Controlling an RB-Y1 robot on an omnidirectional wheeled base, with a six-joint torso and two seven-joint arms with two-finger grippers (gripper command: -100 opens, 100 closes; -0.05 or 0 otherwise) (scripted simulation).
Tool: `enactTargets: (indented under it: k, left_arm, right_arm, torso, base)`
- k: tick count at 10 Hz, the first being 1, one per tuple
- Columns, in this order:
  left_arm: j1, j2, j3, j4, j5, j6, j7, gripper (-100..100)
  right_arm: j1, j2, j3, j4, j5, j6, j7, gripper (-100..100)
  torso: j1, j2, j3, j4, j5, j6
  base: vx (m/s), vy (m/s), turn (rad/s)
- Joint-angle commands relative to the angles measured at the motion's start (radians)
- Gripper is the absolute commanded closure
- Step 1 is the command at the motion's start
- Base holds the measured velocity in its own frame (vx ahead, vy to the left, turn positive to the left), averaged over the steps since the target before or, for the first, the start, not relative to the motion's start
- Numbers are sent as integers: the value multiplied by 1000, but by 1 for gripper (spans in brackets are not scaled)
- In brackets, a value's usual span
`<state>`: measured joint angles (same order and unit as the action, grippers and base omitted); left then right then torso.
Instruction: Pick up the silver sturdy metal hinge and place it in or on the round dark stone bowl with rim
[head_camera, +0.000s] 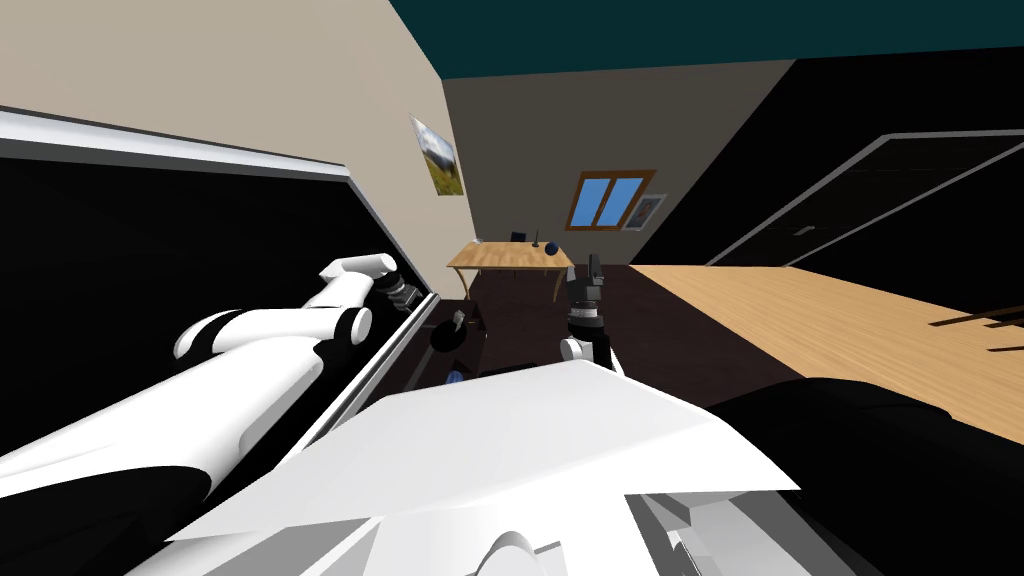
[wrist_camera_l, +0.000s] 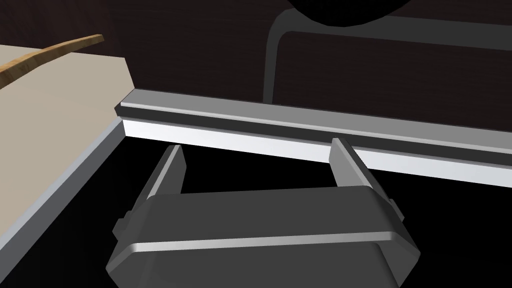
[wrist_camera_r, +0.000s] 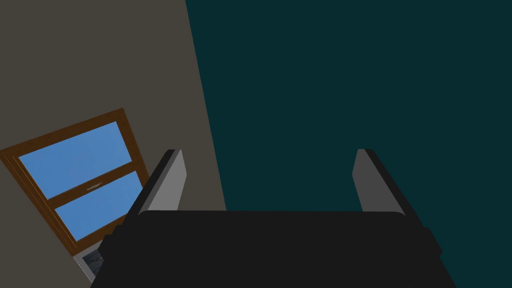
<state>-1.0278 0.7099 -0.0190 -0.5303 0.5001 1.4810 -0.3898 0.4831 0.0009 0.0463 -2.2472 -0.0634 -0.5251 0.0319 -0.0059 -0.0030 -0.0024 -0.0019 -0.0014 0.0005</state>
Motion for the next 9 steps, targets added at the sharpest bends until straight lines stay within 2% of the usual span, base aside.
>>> enactTargets:
  k: [1, 4, 6, 7, 9]
  left_arm:
    - [-24, 24, 0, -7, 9, 38, -10, -100]
    - [-53, 50, -3, -21, 19, 84, -18, -100]
    - [-56, 49, -3, -11, 18, 76, -22, -100]
    - [-55, 50, -3, -15, 18, 80, -20, 0]
    - [-55, 50, -3, -15, 18, 80, -21, 0]
  right_arm:
    - [0, 0, 0, 0, 0, 0, 0, 0]
    - [0, 0, 0, 0, 0, 0, 0, 0]
    - [0, 0, 0, 0, 0, 0, 0, 0]
    - [0, 0, 0, 0, 0, 0, 0, 0]
    - [0, 0, 0, 0, 0, 0, 0, 0]
  torso:
    - [0, 0, 0, 0, 0, 0]
    - [0, 0, 0, 0, 0, 0]
    - [1, 0, 0, 0, 0, 0]
    - [1, 0, 0, 0, 0, 0]
    - [1, 0, 0, 0, 0, 0]
  base:
    - [-4, -18, 15]
    - [-3, -14, 13]
    - [0, -4, 1]
    - [0, 0, 0]
    - [0, 0, 0]
